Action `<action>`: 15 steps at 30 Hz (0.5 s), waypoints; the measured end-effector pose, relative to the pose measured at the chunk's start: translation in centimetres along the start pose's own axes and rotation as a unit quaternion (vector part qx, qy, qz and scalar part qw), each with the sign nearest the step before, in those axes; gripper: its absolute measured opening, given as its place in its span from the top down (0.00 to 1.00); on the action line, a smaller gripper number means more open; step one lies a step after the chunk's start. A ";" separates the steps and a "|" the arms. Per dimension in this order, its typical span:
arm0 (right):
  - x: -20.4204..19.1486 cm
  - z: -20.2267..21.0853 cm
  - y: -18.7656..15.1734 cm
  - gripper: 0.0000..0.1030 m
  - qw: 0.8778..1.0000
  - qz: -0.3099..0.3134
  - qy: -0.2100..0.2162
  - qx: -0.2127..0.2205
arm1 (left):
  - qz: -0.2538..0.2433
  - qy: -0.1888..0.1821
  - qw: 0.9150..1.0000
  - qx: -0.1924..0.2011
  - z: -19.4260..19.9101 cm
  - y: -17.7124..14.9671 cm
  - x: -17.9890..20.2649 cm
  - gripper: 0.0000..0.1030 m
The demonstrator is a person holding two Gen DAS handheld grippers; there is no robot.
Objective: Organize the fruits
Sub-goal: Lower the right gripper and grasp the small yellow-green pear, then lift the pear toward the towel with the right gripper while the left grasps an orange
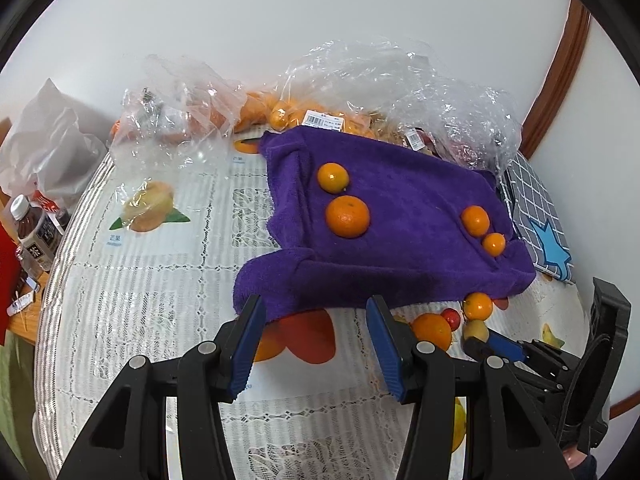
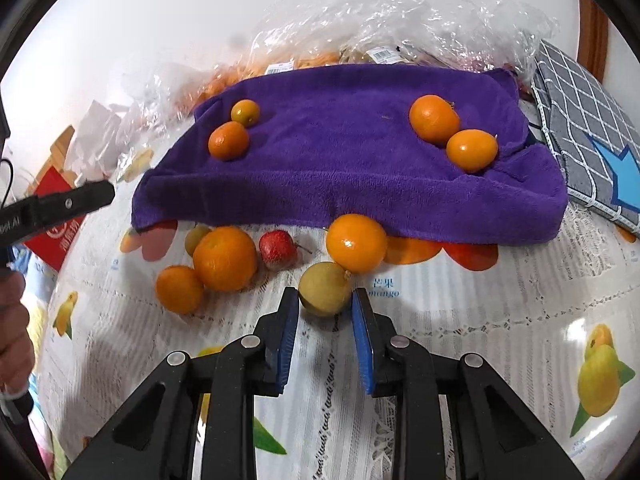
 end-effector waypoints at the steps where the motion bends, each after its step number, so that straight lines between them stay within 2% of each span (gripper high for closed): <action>1: 0.0 0.0 0.0 0.74 1.000 -0.002 0.001 0.002 | 0.000 0.000 1.000 -0.001 -0.1 0.0 0.0 0.51; 7: 0.0 0.8 0.1 0.74 1.000 0.001 0.004 0.014 | -0.003 -0.016 1.000 -0.010 -0.6 -0.6 1.0 0.51; 15: 1.9 3.1 -1.1 0.74 1.000 0.016 -0.016 0.013 | -0.036 -0.055 0.997 -0.048 -2.9 -3.0 5.5 0.51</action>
Point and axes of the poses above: each gripper's, at about its wrist camera, not at the fingertips, and z roughly against the way its jaws point, x to its right, y to its top, the point moved 8 cm from there along -z, roughly the way its jaws point, and after that the axes turned 3 degrees about x, right-handed, at the moved point
